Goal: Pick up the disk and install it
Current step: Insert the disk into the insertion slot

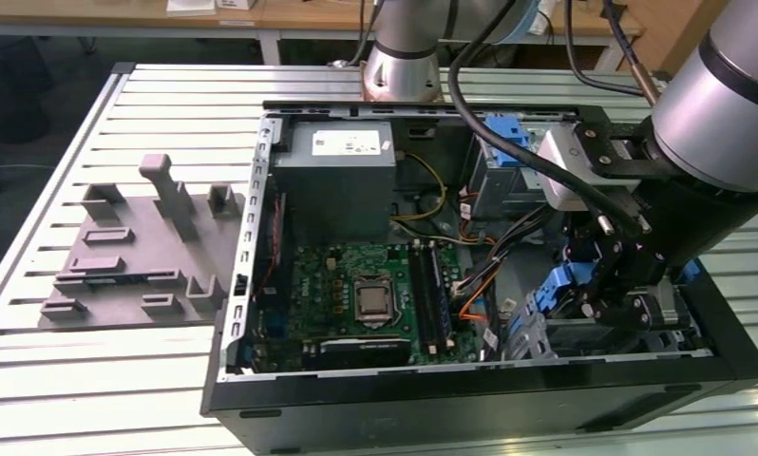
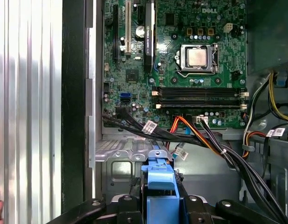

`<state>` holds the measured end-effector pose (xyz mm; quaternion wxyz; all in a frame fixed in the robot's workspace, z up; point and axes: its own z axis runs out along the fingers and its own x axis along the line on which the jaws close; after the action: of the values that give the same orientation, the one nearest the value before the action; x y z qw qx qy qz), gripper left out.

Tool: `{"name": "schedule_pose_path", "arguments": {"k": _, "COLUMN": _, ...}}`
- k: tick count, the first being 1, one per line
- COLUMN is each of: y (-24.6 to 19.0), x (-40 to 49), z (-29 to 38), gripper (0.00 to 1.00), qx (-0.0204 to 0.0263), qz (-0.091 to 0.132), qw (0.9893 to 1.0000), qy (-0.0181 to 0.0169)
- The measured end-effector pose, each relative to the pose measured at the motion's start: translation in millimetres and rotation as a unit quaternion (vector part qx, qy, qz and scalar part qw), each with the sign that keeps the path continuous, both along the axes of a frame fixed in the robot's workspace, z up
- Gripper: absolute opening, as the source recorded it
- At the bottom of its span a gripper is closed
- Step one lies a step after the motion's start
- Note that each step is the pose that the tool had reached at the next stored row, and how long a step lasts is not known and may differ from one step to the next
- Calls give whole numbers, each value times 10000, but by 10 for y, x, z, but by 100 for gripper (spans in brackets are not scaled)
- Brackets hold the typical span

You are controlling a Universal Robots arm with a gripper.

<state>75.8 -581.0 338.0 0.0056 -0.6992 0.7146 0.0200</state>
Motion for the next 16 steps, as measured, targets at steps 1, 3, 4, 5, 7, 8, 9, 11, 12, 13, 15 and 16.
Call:
{"name": "schedule_pose_path", "arguments": {"k": 1, "y": 0, "x": 0, "z": 0, "gripper": 36, "qx": 0, "qz": 0, "qw": 10000, "qy": 0}}
{"name": "schedule_pose_path", "arguments": {"k": 3, "y": 0, "x": 0, "z": -2, "gripper": 36, "qx": 1, "qz": 0, "qw": 10000, "qy": 0}}
{"name": "schedule_pose_path", "arguments": {"k": 4, "y": 0, "x": 0, "z": -2, "gripper": 36, "qx": 1, "qz": 0, "qw": 10000, "qy": 0}}
{"name": "schedule_pose_path", "arguments": {"k": 5, "y": 0, "x": 0, "z": -2, "gripper": 36, "qx": 1, "qz": 0, "qw": 10000, "qy": 0}}
{"name": "schedule_pose_path", "arguments": {"k": 7, "y": 0, "x": 0, "z": -3, "gripper": 36, "qx": 1, "qz": 0, "qw": 10000, "qy": 0}}
{"name": "schedule_pose_path", "arguments": {"k": 8, "y": 0, "x": 1, "z": -4, "gripper": 36, "qx": 2, "qz": 0, "qw": 10000, "qy": -1}}
{"name": "schedule_pose_path", "arguments": {"k": 9, "y": 0, "x": 2, "z": -11, "gripper": 38, "qx": 7, "qz": 1, "qw": 10000, "qy": -2}}
{"name": "schedule_pose_path", "arguments": {"k": 11, "y": 0, "x": 2, "z": -7, "gripper": 43, "qx": 4, "qz": 1, "qw": 10000, "qy": 0}}
{"name": "schedule_pose_path", "arguments": {"k": 12, "y": 0, "x": 1, "z": -4, "gripper": 43, "qx": 1, "qz": 0, "qw": 10000, "qy": 0}}
{"name": "schedule_pose_path", "arguments": {"k": 13, "y": 0, "x": 1, "z": -5, "gripper": 50, "qx": 2, "qz": 0, "qw": 10000, "qy": 0}}
{"name": "schedule_pose_path", "arguments": {"k": 15, "y": 0, "x": 0, "z": -4, "gripper": 50, "qx": 1, "qz": 0, "qw": 10000, "qy": 0}}
{"name": "schedule_pose_path", "arguments": {"k": 16, "y": 0, "x": 1, "z": -5, "gripper": 50, "qx": 1, "qz": 0, "qw": 10000, "qy": 0}}
